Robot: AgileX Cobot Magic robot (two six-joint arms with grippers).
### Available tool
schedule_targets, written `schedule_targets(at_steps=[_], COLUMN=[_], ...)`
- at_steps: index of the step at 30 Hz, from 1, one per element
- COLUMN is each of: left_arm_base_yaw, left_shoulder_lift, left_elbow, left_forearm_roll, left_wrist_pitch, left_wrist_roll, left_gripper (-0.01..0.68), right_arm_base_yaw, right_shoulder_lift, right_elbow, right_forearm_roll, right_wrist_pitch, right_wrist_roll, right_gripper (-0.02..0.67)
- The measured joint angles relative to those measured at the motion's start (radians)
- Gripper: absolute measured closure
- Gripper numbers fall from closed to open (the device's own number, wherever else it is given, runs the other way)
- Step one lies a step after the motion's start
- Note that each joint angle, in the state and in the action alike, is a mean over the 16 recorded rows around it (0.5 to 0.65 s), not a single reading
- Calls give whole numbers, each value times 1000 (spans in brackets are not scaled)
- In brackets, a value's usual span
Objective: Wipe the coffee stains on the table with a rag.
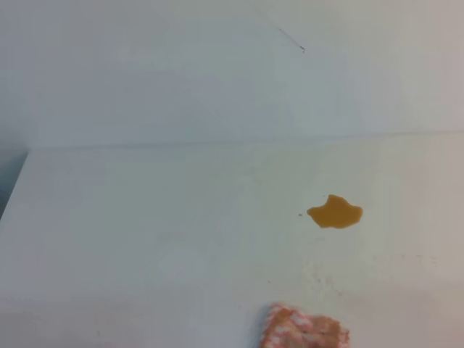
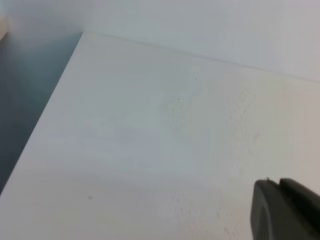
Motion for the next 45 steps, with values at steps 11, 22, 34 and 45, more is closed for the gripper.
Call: schedule_targets(at_steps=[11, 22, 34, 45], left_arm_base_yaw=[0, 0, 0, 0], left_shoulder_lift=[0, 0, 0, -2], left_elbow=[0, 0, 0, 3], left_forearm_roll=[0, 0, 0, 0], left_wrist_pitch=[0, 0, 0, -1], left_wrist_roll=[0, 0, 0, 0], left_gripper=[674, 674, 674, 674], right_arm_base_yaw=[0, 0, 0, 0], right_shoulder_lift=[0, 0, 0, 2], right_elbow=[6, 6, 6, -12], right_forearm_roll=[0, 0, 9, 29], right_wrist_pitch=[-2, -56, -288, -436], right_wrist_roll=[0, 0, 33, 79], right_gripper=[652, 652, 652, 652])
